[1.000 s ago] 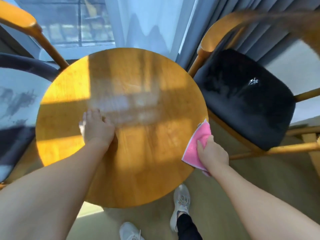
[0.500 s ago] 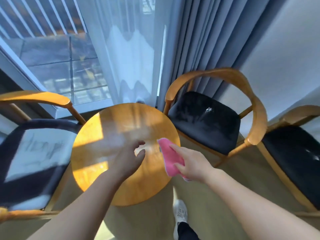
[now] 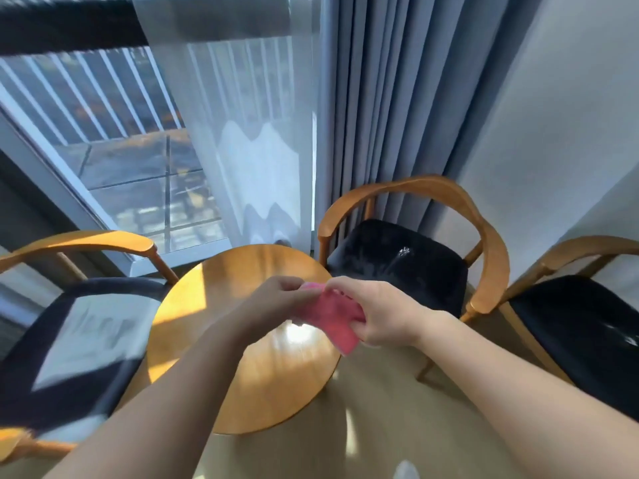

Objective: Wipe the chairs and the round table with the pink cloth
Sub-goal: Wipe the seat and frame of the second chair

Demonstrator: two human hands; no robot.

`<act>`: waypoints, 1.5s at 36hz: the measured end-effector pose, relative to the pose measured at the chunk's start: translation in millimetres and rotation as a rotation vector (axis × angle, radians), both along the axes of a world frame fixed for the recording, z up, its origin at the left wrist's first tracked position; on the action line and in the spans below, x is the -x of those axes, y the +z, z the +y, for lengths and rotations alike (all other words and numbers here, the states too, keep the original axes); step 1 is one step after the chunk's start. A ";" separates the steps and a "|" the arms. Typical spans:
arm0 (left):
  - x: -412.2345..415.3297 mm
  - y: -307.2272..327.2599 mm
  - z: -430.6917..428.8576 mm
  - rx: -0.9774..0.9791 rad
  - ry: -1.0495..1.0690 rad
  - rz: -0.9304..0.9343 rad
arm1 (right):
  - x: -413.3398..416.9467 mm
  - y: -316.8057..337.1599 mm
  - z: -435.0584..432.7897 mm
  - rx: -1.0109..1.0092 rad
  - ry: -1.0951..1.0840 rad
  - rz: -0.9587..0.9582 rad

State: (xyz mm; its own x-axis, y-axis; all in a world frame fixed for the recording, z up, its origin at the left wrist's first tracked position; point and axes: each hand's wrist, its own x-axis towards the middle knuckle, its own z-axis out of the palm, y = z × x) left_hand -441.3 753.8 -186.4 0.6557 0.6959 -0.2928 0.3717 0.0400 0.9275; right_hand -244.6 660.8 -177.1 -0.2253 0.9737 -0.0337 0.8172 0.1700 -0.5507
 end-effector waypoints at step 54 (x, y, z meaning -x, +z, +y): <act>-274.5 0.2 173.4 0.001 0.382 -0.126 | -302.9 2.2 168.3 0.146 -0.617 0.341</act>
State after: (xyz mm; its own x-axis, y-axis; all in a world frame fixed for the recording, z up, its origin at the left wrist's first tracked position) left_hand -166.8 927.1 -186.2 0.3810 0.8960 -0.2280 0.2136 0.1546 0.9646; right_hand 58.3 829.0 -174.9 0.3431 0.9179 -0.1992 0.5189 -0.3620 -0.7744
